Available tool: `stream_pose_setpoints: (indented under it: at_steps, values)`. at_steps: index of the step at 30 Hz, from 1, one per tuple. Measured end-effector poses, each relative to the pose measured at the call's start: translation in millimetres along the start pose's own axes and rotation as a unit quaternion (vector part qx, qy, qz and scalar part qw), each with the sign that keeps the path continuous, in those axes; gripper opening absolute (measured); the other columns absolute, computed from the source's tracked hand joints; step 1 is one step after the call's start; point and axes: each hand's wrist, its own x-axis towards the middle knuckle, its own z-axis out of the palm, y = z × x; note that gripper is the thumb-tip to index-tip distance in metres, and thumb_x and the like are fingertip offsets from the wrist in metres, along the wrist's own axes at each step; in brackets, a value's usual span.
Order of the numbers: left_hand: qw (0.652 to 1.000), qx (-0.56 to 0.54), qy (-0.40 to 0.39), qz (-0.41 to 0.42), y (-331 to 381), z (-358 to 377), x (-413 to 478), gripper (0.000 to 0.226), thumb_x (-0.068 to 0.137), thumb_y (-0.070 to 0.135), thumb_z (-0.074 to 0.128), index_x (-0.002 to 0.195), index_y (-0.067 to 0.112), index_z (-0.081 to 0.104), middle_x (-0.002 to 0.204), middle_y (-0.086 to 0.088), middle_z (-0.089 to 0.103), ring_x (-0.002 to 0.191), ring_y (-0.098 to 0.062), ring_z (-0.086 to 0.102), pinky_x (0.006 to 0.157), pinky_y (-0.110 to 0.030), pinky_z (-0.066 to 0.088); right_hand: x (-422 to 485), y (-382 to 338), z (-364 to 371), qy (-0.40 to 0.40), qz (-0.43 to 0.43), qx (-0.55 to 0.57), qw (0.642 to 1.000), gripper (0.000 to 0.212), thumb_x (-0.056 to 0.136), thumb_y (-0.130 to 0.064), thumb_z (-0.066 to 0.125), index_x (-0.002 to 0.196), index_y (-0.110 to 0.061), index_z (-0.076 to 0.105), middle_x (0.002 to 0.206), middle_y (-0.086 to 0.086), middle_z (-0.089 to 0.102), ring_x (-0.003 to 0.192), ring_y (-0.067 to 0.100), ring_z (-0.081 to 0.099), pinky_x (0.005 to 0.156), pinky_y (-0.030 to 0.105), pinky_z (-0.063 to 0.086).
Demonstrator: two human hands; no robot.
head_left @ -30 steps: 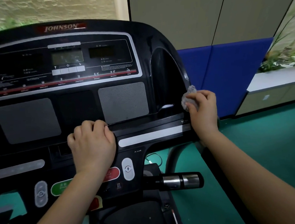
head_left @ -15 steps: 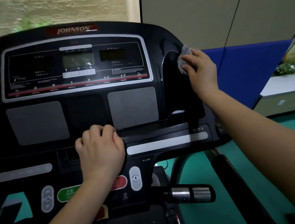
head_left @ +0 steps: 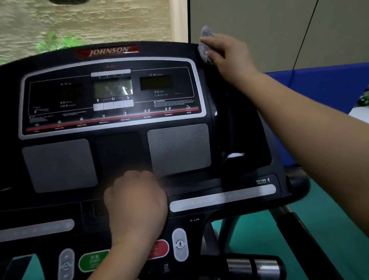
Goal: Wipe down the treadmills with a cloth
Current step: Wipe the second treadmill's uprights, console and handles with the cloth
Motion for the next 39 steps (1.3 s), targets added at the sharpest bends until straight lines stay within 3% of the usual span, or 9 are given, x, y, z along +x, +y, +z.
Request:
stream_pose_setpoints:
  at_steps: [3,9,12,16,21,24,30,35,39]
  values:
    - [1.000,-0.003,0.004,0.002,-0.6,0.4,0.0,0.031,0.083,0.034,0.034,0.088,0.022,0.063,0.094,0.000,0.054,0.088,-0.025,0.049,0.082,-0.046,0.035,-22.4,-4.9,4.9,0.016,-0.031,-0.011,0.999,0.038,0.088,-0.019,0.060,0.126,-0.015,0.063,0.133,0.007,0.059,0.126,0.017,0.051,0.100,0.002,0.020]
    - [1.000,-0.012,0.005,0.004,-0.8,0.5,-0.6,0.033,0.084,0.034,0.032,0.089,0.022,0.062,0.095,0.000,0.054,0.089,-0.024,0.048,0.084,-0.046,0.034,-79.1,-15.5,13.5,0.036,-0.021,0.011,0.999,0.037,0.085,-0.018,0.068,0.122,-0.016,0.066,0.112,-0.004,0.059,0.107,0.006,0.042,0.094,0.001,0.022]
    - [1.000,-0.015,0.003,0.005,-2.0,1.1,-0.9,0.034,0.085,0.034,0.032,0.090,0.022,0.063,0.096,-0.001,0.054,0.090,-0.025,0.048,0.085,-0.046,0.034,-111.3,-17.7,16.2,0.041,-0.001,0.022,0.999,0.037,0.083,-0.015,0.070,0.120,-0.016,0.067,0.107,-0.012,0.049,0.108,0.012,0.046,0.098,0.010,0.028]
    - [1.000,-0.017,0.003,0.006,-2.0,1.3,-0.5,0.034,0.085,0.034,0.031,0.090,0.020,0.062,0.097,-0.002,0.055,0.090,-0.027,0.048,0.085,-0.045,0.034,-144.3,-21.3,22.5,0.040,-0.017,0.020,0.999,0.036,0.078,-0.011,0.074,0.113,-0.012,0.070,0.107,-0.004,0.054,0.107,0.026,0.055,0.101,0.024,0.037]
    - [1.000,-0.017,0.004,0.013,-2.7,0.7,-1.2,0.035,0.085,0.033,0.032,0.091,0.019,0.063,0.097,-0.004,0.055,0.090,-0.028,0.048,0.084,-0.045,0.034,-188.8,-25.8,27.1,-0.011,-0.059,-0.041,0.997,0.024,0.070,-0.005,0.077,0.094,-0.007,0.076,0.102,0.010,0.067,0.093,0.034,0.059,0.088,0.010,0.031]
    - [1.000,-0.020,0.004,0.015,-3.1,0.2,-1.6,0.035,0.086,0.034,0.032,0.092,0.019,0.064,0.098,-0.004,0.056,0.091,-0.028,0.048,0.085,-0.046,0.034,-201.9,-31.0,13.8,-0.037,-0.020,0.007,0.999,0.027,0.073,-0.006,0.075,0.100,-0.009,0.076,0.101,0.005,0.067,0.097,0.025,0.061,0.091,0.002,0.031]
    - [1.000,-0.023,0.001,0.017,-3.0,0.1,-1.5,0.035,0.086,0.034,0.031,0.093,0.018,0.063,0.099,-0.004,0.055,0.092,-0.028,0.047,0.085,-0.045,0.033,-156.4,-30.5,-31.0,0.112,0.053,-0.013,0.992,0.031,0.083,-0.019,0.070,0.114,-0.017,0.065,0.110,-0.006,0.050,0.098,-0.001,0.045,0.087,0.000,0.032]
    - [1.000,-0.023,-0.002,0.014,-3.6,0.7,-0.9,0.033,0.087,0.033,0.033,0.093,0.019,0.062,0.099,-0.004,0.054,0.092,-0.027,0.047,0.086,-0.045,0.033,-105.3,2.6,-7.5,0.064,0.045,-0.071,0.994,0.017,0.082,-0.008,0.068,0.098,-0.006,0.069,0.112,0.010,0.052,0.104,0.018,0.052,0.087,-0.003,0.028]
    - [1.000,-0.017,0.005,0.014,-3.1,1.5,-1.3,0.031,0.086,0.033,0.036,0.091,0.018,0.062,0.097,-0.005,0.054,0.090,-0.028,0.047,0.084,-0.046,0.033,-128.3,11.2,1.2,0.049,0.036,-0.084,0.995,0.018,0.081,-0.008,0.070,0.098,-0.003,0.070,0.109,0.012,0.056,0.098,0.012,0.050,0.081,-0.004,0.027]
